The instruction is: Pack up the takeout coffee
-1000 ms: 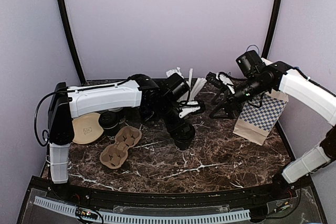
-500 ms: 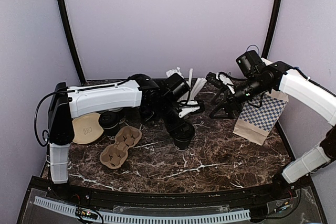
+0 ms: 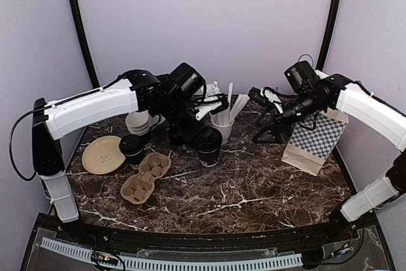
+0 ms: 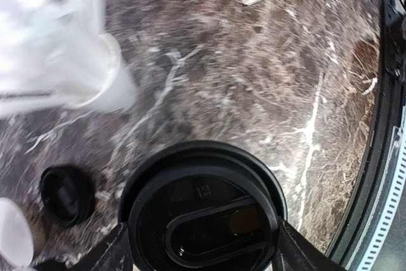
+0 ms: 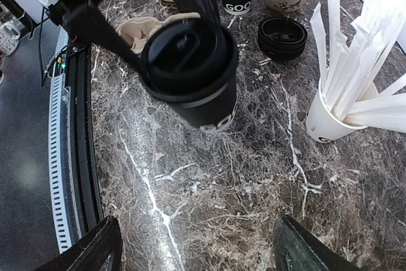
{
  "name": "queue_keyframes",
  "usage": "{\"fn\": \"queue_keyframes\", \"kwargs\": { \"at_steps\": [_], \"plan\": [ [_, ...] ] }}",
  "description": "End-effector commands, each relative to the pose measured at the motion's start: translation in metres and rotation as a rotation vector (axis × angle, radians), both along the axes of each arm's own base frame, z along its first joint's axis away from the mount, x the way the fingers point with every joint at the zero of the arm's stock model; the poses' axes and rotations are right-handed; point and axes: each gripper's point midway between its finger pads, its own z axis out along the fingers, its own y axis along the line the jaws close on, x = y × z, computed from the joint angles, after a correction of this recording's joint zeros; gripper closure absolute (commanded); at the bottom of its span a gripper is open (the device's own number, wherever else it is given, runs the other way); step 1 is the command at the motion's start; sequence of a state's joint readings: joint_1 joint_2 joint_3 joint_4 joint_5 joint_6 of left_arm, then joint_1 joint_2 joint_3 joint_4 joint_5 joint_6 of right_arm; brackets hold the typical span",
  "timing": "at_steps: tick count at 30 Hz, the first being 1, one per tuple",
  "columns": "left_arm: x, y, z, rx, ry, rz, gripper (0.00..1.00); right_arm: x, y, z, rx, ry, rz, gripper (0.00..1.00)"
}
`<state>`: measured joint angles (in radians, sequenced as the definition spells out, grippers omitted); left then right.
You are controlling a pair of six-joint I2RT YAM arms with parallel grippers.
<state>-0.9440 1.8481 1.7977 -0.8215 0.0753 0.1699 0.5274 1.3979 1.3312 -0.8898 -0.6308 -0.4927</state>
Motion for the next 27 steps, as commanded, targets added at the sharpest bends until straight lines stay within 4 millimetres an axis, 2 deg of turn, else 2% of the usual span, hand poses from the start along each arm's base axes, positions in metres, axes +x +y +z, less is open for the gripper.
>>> {"fn": "queue_keyframes", "kwargs": {
  "at_steps": [1,2,3,4,5,7,9,18,27],
  "plan": [
    [0.013,0.056,0.02,0.003,-0.003,0.171,0.31,0.01,0.005,0.013,0.026,-0.025,-0.004,0.18],
    [0.013,0.064,0.029,-0.015,-0.013,0.191,0.31,0.01,0.005,0.015,0.028,-0.026,-0.003,0.18],
    [0.019,0.077,0.023,0.002,-0.011,0.237,0.32,0.01,0.006,0.015,0.029,-0.024,-0.001,0.18],
    [0.021,0.085,0.029,-0.01,-0.032,0.262,0.31,0.01,0.006,0.014,0.029,-0.023,0.0,0.18],
    [0.027,0.099,0.021,0.014,-0.035,0.313,0.31,0.011,0.006,0.013,0.03,-0.02,0.002,0.18],
    [0.034,0.117,0.019,0.009,-0.037,0.374,0.31,0.011,0.007,0.009,0.027,-0.01,0.005,0.18],
    [0.041,0.129,0.014,-0.001,-0.035,0.413,0.32,0.012,0.008,0.006,0.023,-0.001,0.006,0.18],
    [0.077,0.148,-0.011,0.034,-0.06,0.522,0.33,0.012,0.007,0.012,0.022,-0.003,0.0,0.18],
    [0.094,0.154,-0.032,0.052,-0.046,0.555,0.33,0.008,0.003,0.008,0.015,-0.012,-0.012,0.18]
  ]
}}
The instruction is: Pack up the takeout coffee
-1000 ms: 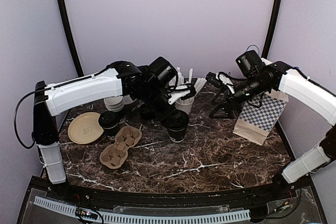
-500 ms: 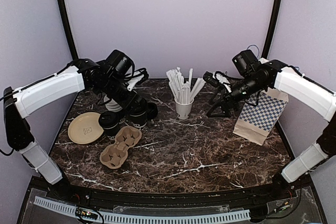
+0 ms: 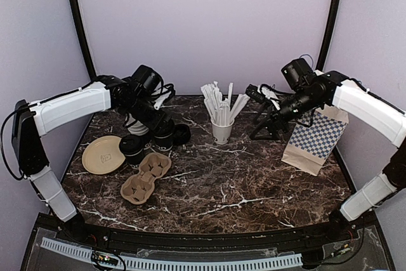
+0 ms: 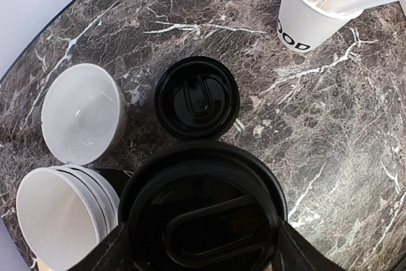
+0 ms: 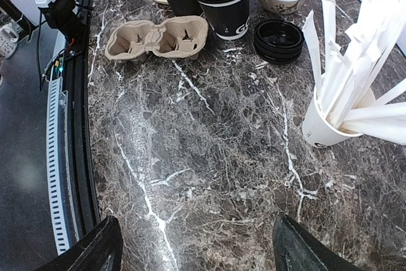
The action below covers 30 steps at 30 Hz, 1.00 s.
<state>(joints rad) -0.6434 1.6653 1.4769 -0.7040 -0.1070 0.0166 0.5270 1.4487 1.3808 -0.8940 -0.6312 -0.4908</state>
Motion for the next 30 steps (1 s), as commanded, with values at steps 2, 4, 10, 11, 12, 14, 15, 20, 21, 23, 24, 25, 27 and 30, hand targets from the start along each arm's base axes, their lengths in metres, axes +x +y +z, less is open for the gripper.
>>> {"fn": "queue_keyframes", "kwargs": {
  "at_steps": [2,4,10,11,12,14,15,20,21,23,24,25,27,30],
  "plan": [
    [0.01,0.004,-0.009,0.009,-0.007,0.036,0.33,-0.003,-0.004,0.006,0.016,-0.018,-0.012,0.18],
    [0.012,0.007,-0.013,0.019,0.0,0.045,0.34,-0.002,-0.003,0.007,0.017,-0.019,-0.012,0.18],
    [0.015,0.008,-0.021,0.018,0.009,0.05,0.34,-0.001,-0.001,0.007,0.02,-0.013,-0.007,0.18],
    [0.015,0.008,-0.022,0.018,0.009,0.05,0.33,-0.001,-0.001,0.006,0.018,-0.011,-0.006,0.18],
    [0.016,0.009,-0.023,0.02,0.009,0.052,0.33,-0.001,-0.001,0.005,0.016,-0.008,-0.005,0.18],
    [0.018,0.01,-0.026,0.026,0.01,0.058,0.33,-0.001,-0.001,0.005,0.016,-0.009,-0.005,0.18],
    [0.019,0.011,-0.028,0.031,0.012,0.062,0.32,-0.001,-0.001,0.006,0.017,-0.01,-0.005,0.18],
    [0.023,0.017,-0.036,0.055,0.014,0.082,0.28,-0.002,-0.002,0.009,0.019,-0.018,-0.004,0.18],
    [0.023,0.018,-0.037,0.058,0.016,0.083,0.27,-0.002,-0.003,0.009,0.02,-0.018,-0.004,0.18],
    [0.023,0.018,-0.038,0.061,0.016,0.083,0.25,-0.004,-0.003,0.013,0.025,-0.021,0.0,0.18],
    [0.024,0.018,-0.039,0.063,0.019,0.083,0.23,-0.005,-0.003,0.016,0.029,-0.025,0.002,0.18],
    [0.023,0.018,-0.038,0.063,0.02,0.083,0.23,-0.005,-0.004,0.02,0.031,-0.032,0.002,0.18],
    [0.023,0.018,-0.037,0.059,0.019,0.082,0.2,-0.004,-0.005,0.03,0.036,-0.054,0.0,0.17],
    [0.022,0.017,-0.032,0.047,0.016,0.078,0.19,0.001,-0.008,0.044,0.045,-0.082,-0.012,0.17]
  ]
}}
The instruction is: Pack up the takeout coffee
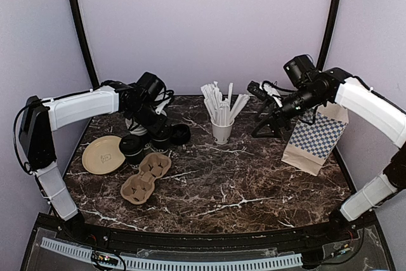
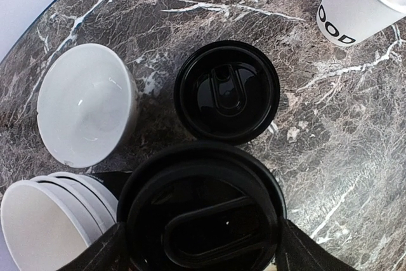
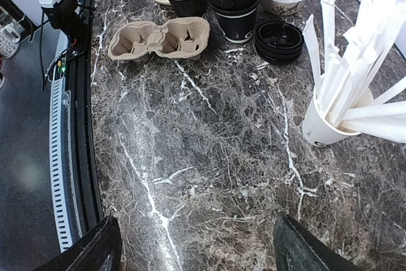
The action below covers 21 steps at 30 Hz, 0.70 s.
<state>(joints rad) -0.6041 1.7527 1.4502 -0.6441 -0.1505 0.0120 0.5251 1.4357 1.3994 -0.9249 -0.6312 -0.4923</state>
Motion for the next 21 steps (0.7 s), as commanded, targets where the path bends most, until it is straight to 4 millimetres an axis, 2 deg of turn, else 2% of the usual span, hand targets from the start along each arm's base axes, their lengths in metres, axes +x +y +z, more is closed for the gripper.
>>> {"fn": "queue_keyframes", "kwargs": {
  "at_steps": [1,6,7,8,12,14,17,20,21],
  "plan": [
    [-0.001,0.002,0.006,-0.014,-0.009,0.01,0.19,0.008,-0.006,0.042,0.049,-0.092,-0.017,0.16],
    [-0.004,0.0,0.017,-0.043,-0.018,-0.001,0.17,0.024,-0.016,0.062,0.053,-0.132,-0.056,0.16],
    [-0.004,0.0,0.019,-0.045,-0.024,-0.002,0.08,0.028,-0.018,0.066,0.057,-0.137,-0.066,0.16],
    [-0.004,0.001,0.022,-0.044,-0.028,-0.004,0.04,0.031,-0.021,0.07,0.062,-0.139,-0.075,0.16],
    [-0.005,-0.004,0.043,-0.075,-0.062,-0.023,0.01,0.047,-0.043,0.105,0.1,-0.182,-0.145,0.15],
    [-0.006,-0.009,0.061,-0.097,-0.099,-0.049,0.01,0.067,-0.068,0.12,0.101,-0.226,-0.238,0.16],
    [-0.013,-0.028,0.093,-0.142,-0.181,-0.131,0.01,0.098,-0.115,0.134,0.091,-0.276,-0.399,0.16],
    [-0.027,-0.053,0.117,-0.151,-0.256,-0.237,0.01,0.128,-0.172,0.137,0.032,-0.307,-0.58,0.18],
    [-0.03,-0.058,0.125,-0.161,-0.279,-0.258,0.01,0.14,-0.199,0.136,0.001,-0.317,-0.672,0.19]
  ]
}}
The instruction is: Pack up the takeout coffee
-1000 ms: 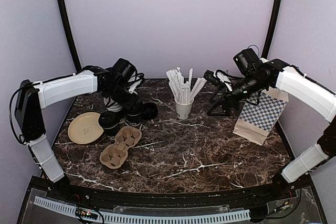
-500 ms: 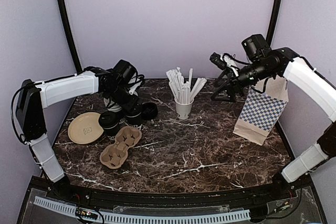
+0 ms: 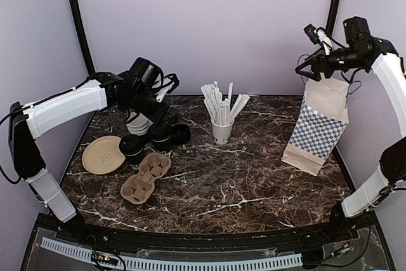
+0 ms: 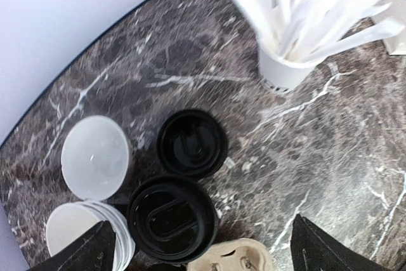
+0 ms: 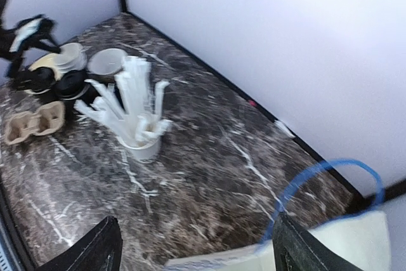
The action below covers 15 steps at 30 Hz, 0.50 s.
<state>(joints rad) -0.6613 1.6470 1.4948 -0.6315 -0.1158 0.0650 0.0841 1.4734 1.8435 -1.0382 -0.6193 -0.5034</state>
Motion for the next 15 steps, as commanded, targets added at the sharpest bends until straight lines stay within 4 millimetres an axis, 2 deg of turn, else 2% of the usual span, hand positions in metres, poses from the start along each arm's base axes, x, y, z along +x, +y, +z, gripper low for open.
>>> {"fn": "queue_keyframes", "kwargs": {
  "at_steps": [1,3,6,8,15],
  "plan": [
    [-0.025,-0.04,0.065,-0.078,-0.161,-0.175,0.01,0.041,-0.088,0.0,-0.051,-0.003,-0.311,0.19],
    [-0.037,-0.056,0.072,-0.128,-0.16,-0.23,0.01,0.05,-0.12,-0.001,-0.065,0.001,-0.431,0.2],
    [-0.054,-0.075,0.073,-0.203,-0.116,-0.305,0.01,0.06,-0.168,-0.001,-0.126,-0.026,-0.676,0.19],
    [-0.06,-0.081,0.07,-0.223,-0.095,-0.327,0.01,0.056,-0.188,-0.004,-0.161,-0.035,-0.788,0.17],
    [-0.054,-0.072,0.056,-0.178,-0.114,-0.287,0.01,0.019,-0.188,-0.03,-0.185,0.028,-0.827,0.03]
  ]
}}
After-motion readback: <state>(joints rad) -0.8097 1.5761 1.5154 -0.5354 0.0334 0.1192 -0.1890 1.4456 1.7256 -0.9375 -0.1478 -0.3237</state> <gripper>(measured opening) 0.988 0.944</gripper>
